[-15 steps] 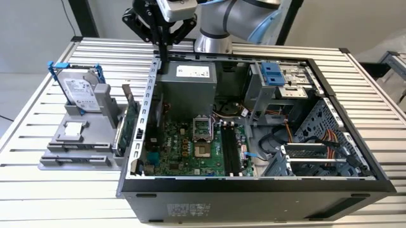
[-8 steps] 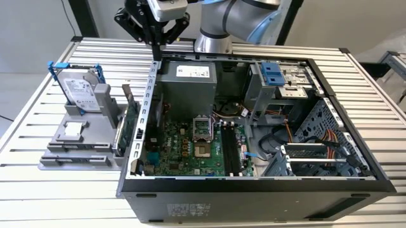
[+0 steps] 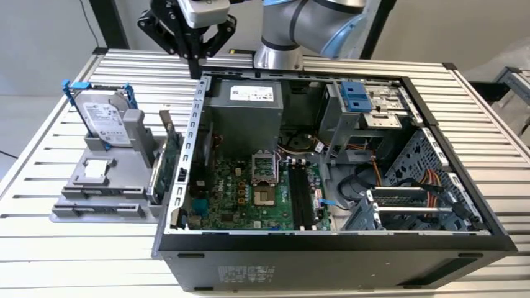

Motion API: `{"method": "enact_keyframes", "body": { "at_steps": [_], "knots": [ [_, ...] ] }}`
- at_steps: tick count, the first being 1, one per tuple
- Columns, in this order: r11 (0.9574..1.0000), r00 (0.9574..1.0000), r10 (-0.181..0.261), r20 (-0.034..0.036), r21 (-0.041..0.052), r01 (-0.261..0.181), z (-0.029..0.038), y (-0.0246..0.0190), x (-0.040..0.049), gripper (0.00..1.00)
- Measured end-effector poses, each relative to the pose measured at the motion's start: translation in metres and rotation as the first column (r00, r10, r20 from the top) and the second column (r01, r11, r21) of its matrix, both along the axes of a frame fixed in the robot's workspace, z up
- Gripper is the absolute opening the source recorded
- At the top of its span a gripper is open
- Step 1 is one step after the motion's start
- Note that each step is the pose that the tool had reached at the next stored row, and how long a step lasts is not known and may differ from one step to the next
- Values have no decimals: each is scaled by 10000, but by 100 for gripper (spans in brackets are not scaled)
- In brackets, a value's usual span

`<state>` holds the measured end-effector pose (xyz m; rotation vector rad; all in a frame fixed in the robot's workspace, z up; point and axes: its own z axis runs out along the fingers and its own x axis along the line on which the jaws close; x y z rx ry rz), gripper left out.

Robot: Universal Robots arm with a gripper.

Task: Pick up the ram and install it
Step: 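Reach for the ram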

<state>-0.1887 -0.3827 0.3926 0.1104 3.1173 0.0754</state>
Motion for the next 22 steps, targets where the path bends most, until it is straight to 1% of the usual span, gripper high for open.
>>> {"method": "enact_keyframes", "body": {
  "at_steps": [22],
  "knots": [
    [10000,10000,0,-1,-1,0,0,0,-359,0]
  ]
}}
